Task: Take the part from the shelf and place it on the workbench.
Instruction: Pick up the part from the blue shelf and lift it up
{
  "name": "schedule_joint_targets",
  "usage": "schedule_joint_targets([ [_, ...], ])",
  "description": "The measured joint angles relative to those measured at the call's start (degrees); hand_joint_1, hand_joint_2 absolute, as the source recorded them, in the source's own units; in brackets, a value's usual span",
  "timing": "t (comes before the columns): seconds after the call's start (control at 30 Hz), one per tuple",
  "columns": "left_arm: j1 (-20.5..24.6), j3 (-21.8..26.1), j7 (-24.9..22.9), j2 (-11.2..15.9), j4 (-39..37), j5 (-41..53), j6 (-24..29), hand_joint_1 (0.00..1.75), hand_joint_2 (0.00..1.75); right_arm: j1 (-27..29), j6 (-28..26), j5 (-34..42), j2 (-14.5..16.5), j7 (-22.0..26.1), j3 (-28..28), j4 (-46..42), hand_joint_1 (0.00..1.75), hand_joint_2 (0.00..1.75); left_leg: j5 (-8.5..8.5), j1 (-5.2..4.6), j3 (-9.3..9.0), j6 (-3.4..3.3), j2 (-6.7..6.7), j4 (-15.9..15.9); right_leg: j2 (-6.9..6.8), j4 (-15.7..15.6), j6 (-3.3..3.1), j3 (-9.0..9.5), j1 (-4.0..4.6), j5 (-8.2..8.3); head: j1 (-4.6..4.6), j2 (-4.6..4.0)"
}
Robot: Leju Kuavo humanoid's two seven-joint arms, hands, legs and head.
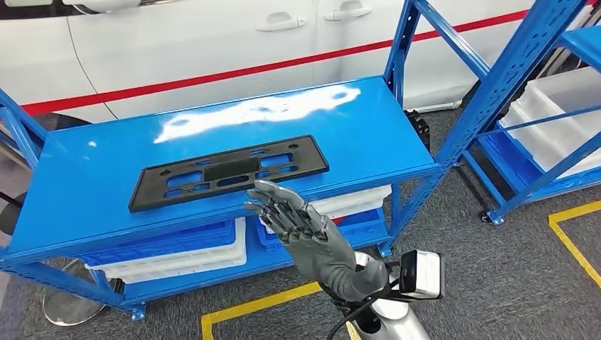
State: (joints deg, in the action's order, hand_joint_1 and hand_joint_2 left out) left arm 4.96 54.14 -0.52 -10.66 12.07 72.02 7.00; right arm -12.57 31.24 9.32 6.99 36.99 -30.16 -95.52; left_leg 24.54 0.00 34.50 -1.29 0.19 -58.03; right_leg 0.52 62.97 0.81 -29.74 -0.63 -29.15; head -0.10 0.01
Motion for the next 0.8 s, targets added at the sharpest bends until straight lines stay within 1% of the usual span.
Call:
schedule_joint_targets([
  [0.03,0.06,0.00,0.00,-0.01,0.00,0.00,0.02,0.00,0.00,-0.12,-0.03,0.08,0.02,-0.07,0.00,-0.06,0.00,0.00,0.44,0.10,-1.06,-0.29,-0.07,0.31,-0.09,3.10,0.24,-1.91,-0.06,0.45,0.04,0.00],
  [0.07,0.12,0.00,0.01,-0.03,0.00,0.00,0.04,0.00,0.00,-0.14,-0.07,0.15,0.01,-0.12,0.01,-0.09,0.00,0.00,0.96,0.18,-1.99,-0.50,-0.09,0.52,-0.17,6.44,0.40,-4.41,-0.13,0.38,0.09,0.00],
  [0.1,0.18,0.00,0.00,-0.04,0.00,0.00,0.04,0.00,0.00,-0.08,-0.14,0.26,-0.02,-0.17,0.01,-0.10,0.00,0.00,1.53,0.22,-2.88,-0.64,-0.11,0.59,-0.19,9.26,0.52,-7.05,-0.14,-0.71,0.12,0.01],
  [0.13,0.18,0.00,0.00,-0.05,0.00,-0.01,0.04,0.00,0.00,0.03,-0.24,0.41,-0.05,-0.29,0.02,-0.10,0.00,0.00,2.18,0.24,-3.75,-0.68,-0.16,0.60,-0.20,11.11,0.64,-9.45,-0.18,-2.56,0.13,0.01],
  [0.17,0.13,0.00,-0.01,-0.05,0.00,-0.01,0.04,0.00,0.00,0.15,-0.34,0.56,-0.10,-0.44,0.02,-0.08,0.00,0.00,2.90,0.25,-4.70,-0.64,-0.24,0.60,-0.21,11.69,0.72,-11.30,-0.20,-4.61,0.12,0.01],
  [0.2,0.07,0.00,-0.07,-0.05,0.00,-0.02,0.03,0.00,0.00,0.25,-0.45,0.73,-0.14,-0.66,0.02,-0.06,0.00,0.00,3.70,0.26,-5.74,-0.54,-0.34,0.59,-0.22,11.00,0.76,-12.52,-0.20,-6.10,0.13,0.00],
  [0.23,0.02,0.00,-0.17,-0.07,0.00,-0.02,0.04,0.00,0.00,0.33,-0.55,0.87,-0.19,-0.86,0.02,-0.03,0.00,0.00,4.56,0.27,-6.85,-0.40,-0.44,0.59,-0.22,9.09,0.73,-13.05,-0.19,-6.16,0.13,-0.01],
  [0.27,-0.01,0.00,-0.28,-0.10,0.00,-0.02,0.07,0.00,0.00,0.42,-0.65,0.97,-0.23,-1.02,0.03,0.01,0.00,0.00,5.44,0.27,-7.87,-0.23,-0.52,0.60,-0.24,6.29,0.59,-13.12,-0.15,-4.25,0.14,-0.01],
  [0.3,0.01,0.01,-0.40,-0.14,-0.03,-0.04,0.10,0.00,0.00,0.53,-0.78,1.08,-0.29,-1.17,0.04,0.09,0.00,0.00,6.37,0.20,-8.82,-0.02,-0.56,0.46,-0.28,2.81,0.36,-13.09,-0.05,-0.08,0.15,-0.01],
  [0.33,0.04,0.01,-0.49,-0.19,-0.07,-0.08,0.18,0.00,0.00,0.63,-0.92,1.19,-0.35,-1.33,0.08,0.20,0.00,0.00,7.26,0.10,-9.48,0.24,-0.63,0.36,-0.32,0.12,-0.02,-13.03,0.11,4.13,0.15,-0.01],
  [0.37,0.08,0.02,-0.56,-0.22,-0.10,-0.14,0.30,0.00,0.00,0.73,-1.12,1.33,-0.40,-1.58,0.11,0.31,0.00,0.00,8.09,-0.01,-9.90,0.59,-0.65,0.40,-0.31,-1.63,-0.47,-13.00,0.26,7.65,0.10,0.00],
  [0.4,0.14,0.02,-0.61,-0.22,-0.14,-0.22,0.45,0.00,0.00,0.79,-1.37,1.51,-0.44,-1.86,0.14,0.39,0.00,0.44,8.58,-0.09,-10.28,0.95,-0.65,0.30,-0.27,-2.55,-0.95,-13.00,0.41,9.70,0.08,0.00],
  [0.43,0.19,0.03,-0.65,-0.21,-0.15,-0.30,0.58,0.00,0.00,0.80,-1.64,1.71,-0.46,-2.11,0.18,0.44,0.00,0.87,8.59,-0.09,-10.37,1.31,-0.67,0.13,-0.19,-2.53,-1.43,-12.72,0.48,9.73,0.04,0.01],
  [0.47,0.26,0.05,-0.67,-0.20,-0.15,-0.39,0.68,0.00,0.00,0.83,-1.94,1.90,-0.44,-2.35,0.20,0.45,0.00,1.31,8.26,-0.04,-10.17,1.62,-0.61,-0.64,-0.11,-2.78,-1.84,-12.26,0.43,9.53,0.02,0.01],
  [0.5,0.33,0.09,-0.59,-0.19,-0.16,-0.50,0.71,0.00,0.00,0.87,-2.23,2.08,-0.43,-2.50,0.23,0.50,0.00,1.75,7.62,0.04,-9.46,1.89,-0.57,-2.42,-0.09,-3.16,-2.23,-11.67,0.37,9.21,0.03,0.00],
  [0.53,0.38,0.16,-0.49,-0.19,-0.17,-0.61,0.70,0.00,0.00,0.95,-2.48,2.28,-0.41,-2.65,0.26,0.59,0.00,1.75,7.36,0.11,-7.98,2.17,-0.55,-5.04,-0.10,-3.50,-2.58,-11.00,0.31,8.88,0.01,0.00],
  [0.57,0.39,0.24,-0.39,-0.19,-0.19,-0.71,0.68,0.00,0.00,1.09,-2.75,2.53,-0.40,-2.81,0.27,0.72,0.00,1.75,7.90,0.20,-6.03,2.45,-0.52,-8.19,-0.11,-3.76,-2.83,-10.40,0.26,8.55,-0.01,-0.01],
  [0.6,0.37,0.31,-0.29,-0.19,-0.21,-0.77,0.67,0.00,0.00,1.22,-3.03,2.79,-0.40,-2.96,0.29,0.90,0.00,1.75,9.24,0.26,-3.91,2.68,-0.52,-11.27,-0.11,-3.89,-3.03,-9.89,0.28,8.16,-0.03,-0.01],
  [0.63,0.32,0.37,-0.26,-0.19,-0.22,-0.80,0.67,0.00,0.00,1.37,-3.33,3.05,-0.40,-3.10,0.30,1.08,0.00,1.75,11.21,0.30,-1.90,2.84,-0.52,-13.70,-0.07,-3.93,-3.14,-9.45,0.32,7.75,-0.02,-0.01],
  [0.67,0.26,0.43,-0.26,-0.18,-0.23,-0.81,0.69,0.00,0.00,1.55,-3.69,3.31,-0.41,-3.31,0.31,1.27,0.00,1.75,12.88,0.32,-0.39,2.93,-0.52,-14.94,0.00,-3.92,-3.19,-9.06,0.35,7.38,-0.03,-0.01],
  [0.7,0.22,0.51,-0.27,-0.17,-0.23,-0.81,0.70,0.00,0.00,1.74,-4.06,3.63,-0.41,-3.68,0.33,1.46,0.00,1.75,13.37,0.32,0.45,2.92,-0.52,-14.71,0.10,-3.91,-3.20,-8.64,0.40,7.04,-0.02,-0.01],
  [0.73,0.19,0.60,-0.30,-0.17,-0.24,-0.81,0.71,0.00,0.00,1.91,-4.36,4.03,-0.41,-4.17,0.34,1.66,0.00,1.75,12.22,0.31,0.54,2.80,-0.52,-12.84,0.21,-3.90,-3.18,-8.21,0.46,6.73,-0.02,-0.01],
  [0.77,0.20,0.70,-0.32,-0.16,-0.24,-0.84,0.68,0.00,0.00,2.02,-4.60,4.45,-0.41,-4.70,0.34,1.84,0.00,1.75,9.64,0.27,-0.10,2.53,-0.52,-9.61,0.29,-3.89,-3.13,-7.79,0.53,6.47,-0.02,-0.01],
  [0.8,0.20,0.82,-0.34,-0.15,-0.24,-0.90,0.57,0.00,0.00,2.08,-4.79,4.88,-0.41,-5.25,0.36,2.00,0.00,1.75,6.60,0.15,-1.02,2.10,-0.51,-5.87,0.34,-3.89,-3.07,-7.43,0.59,6.26,0.00,-0.01],
])
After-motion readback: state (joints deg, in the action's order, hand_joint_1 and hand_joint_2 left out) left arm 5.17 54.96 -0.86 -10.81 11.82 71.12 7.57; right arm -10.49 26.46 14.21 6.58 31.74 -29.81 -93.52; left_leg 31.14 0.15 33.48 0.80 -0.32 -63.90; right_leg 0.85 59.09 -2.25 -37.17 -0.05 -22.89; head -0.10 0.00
